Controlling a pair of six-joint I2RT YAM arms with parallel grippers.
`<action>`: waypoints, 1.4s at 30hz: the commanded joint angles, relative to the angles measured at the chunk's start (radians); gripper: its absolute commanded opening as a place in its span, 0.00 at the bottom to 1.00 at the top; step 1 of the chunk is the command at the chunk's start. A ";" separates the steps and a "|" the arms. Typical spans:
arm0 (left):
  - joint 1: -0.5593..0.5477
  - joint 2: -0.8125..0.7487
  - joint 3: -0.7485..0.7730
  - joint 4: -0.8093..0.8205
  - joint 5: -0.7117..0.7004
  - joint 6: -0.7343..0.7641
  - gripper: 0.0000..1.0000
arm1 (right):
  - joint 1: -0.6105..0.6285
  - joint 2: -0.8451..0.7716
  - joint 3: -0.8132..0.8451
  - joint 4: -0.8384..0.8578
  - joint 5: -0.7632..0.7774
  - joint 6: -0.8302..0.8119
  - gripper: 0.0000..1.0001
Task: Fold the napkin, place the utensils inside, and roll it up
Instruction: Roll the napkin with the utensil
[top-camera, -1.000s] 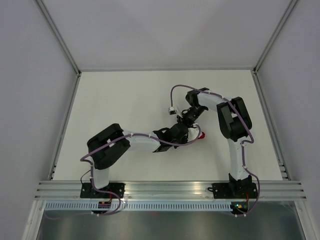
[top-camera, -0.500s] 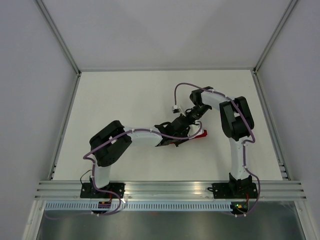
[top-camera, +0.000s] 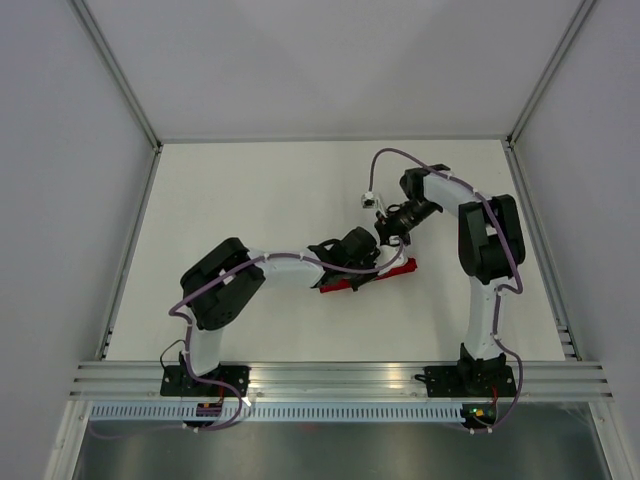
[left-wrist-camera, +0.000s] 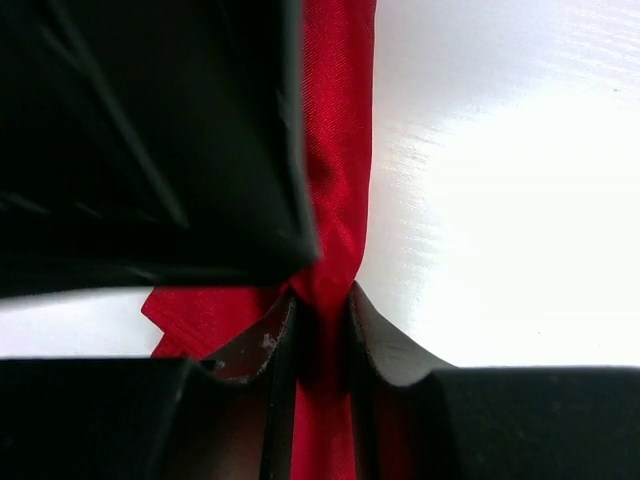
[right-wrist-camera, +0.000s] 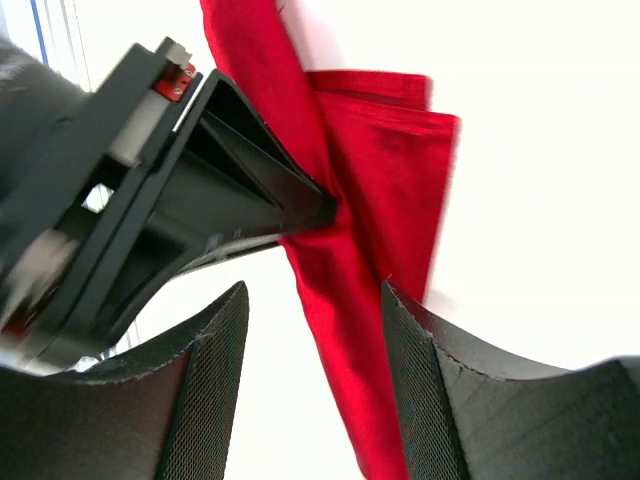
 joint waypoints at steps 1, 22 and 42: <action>0.016 0.094 -0.017 -0.174 0.111 -0.024 0.02 | -0.052 -0.093 0.017 0.050 -0.122 0.051 0.61; 0.244 0.315 0.268 -0.542 0.758 -0.084 0.02 | -0.130 -0.799 -0.751 0.869 0.128 0.162 0.68; 0.260 0.434 0.417 -0.666 0.826 -0.095 0.02 | 0.351 -0.832 -1.019 1.100 0.522 0.174 0.69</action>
